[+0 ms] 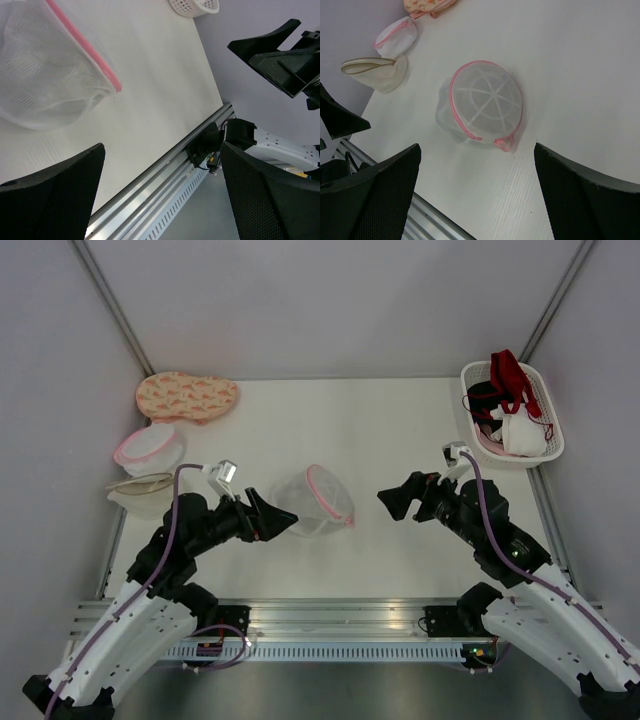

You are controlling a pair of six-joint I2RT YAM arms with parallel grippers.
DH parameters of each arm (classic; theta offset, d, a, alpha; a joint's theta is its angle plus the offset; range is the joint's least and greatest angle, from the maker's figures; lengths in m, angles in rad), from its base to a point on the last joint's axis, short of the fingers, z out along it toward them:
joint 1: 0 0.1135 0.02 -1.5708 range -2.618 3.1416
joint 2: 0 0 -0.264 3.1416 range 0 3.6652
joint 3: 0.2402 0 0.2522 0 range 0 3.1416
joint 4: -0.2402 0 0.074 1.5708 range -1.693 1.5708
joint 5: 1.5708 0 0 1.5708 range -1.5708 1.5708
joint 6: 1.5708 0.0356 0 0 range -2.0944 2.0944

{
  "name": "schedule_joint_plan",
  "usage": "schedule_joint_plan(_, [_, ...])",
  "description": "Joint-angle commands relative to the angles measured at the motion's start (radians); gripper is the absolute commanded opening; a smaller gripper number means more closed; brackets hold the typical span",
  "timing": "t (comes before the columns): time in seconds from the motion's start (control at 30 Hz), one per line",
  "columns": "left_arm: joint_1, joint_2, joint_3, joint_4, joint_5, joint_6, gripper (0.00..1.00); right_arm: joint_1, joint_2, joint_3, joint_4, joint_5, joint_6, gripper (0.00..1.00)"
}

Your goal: Unzip the laundry bag and remove the bra

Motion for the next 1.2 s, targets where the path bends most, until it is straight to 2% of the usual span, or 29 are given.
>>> schedule_joint_plan(0.0, [0.001,-0.004,0.049,0.002,0.003,0.021,1.0,0.0,-0.018,-0.008,0.004,-0.002,0.007,0.98])
schedule_joint_plan(0.17, [0.001,0.01,0.043,-0.025,-0.029,0.017,1.0,0.0,-0.016,-0.014,0.004,-0.002,0.007,0.98])
schedule_joint_plan(0.3, [0.001,0.045,0.033,-0.085,-0.162,-0.03,1.0,0.0,-0.01,-0.037,0.01,-0.002,0.007,0.98])
schedule_joint_plan(0.47, [-0.045,0.099,0.003,-0.044,-0.239,-0.095,1.0,0.0,0.022,-0.063,0.024,0.036,0.007,0.98])
schedule_joint_plan(0.63, [-0.152,0.248,0.039,-0.019,-0.403,-0.146,1.0,0.0,0.037,-0.1,0.048,0.042,0.016,0.98])
schedule_joint_plan(0.73, [-0.27,0.375,0.102,0.002,-0.501,-0.184,1.0,0.002,0.05,-0.109,0.05,0.068,0.02,0.98])
schedule_joint_plan(0.97, [-0.33,0.602,0.214,0.09,-0.573,-0.265,1.0,0.0,0.077,-0.116,0.034,0.128,0.032,0.98])
schedule_joint_plan(1.17, [-0.355,0.713,0.279,0.107,-0.633,-0.308,1.0,0.002,0.059,-0.15,0.048,0.139,0.044,0.98])
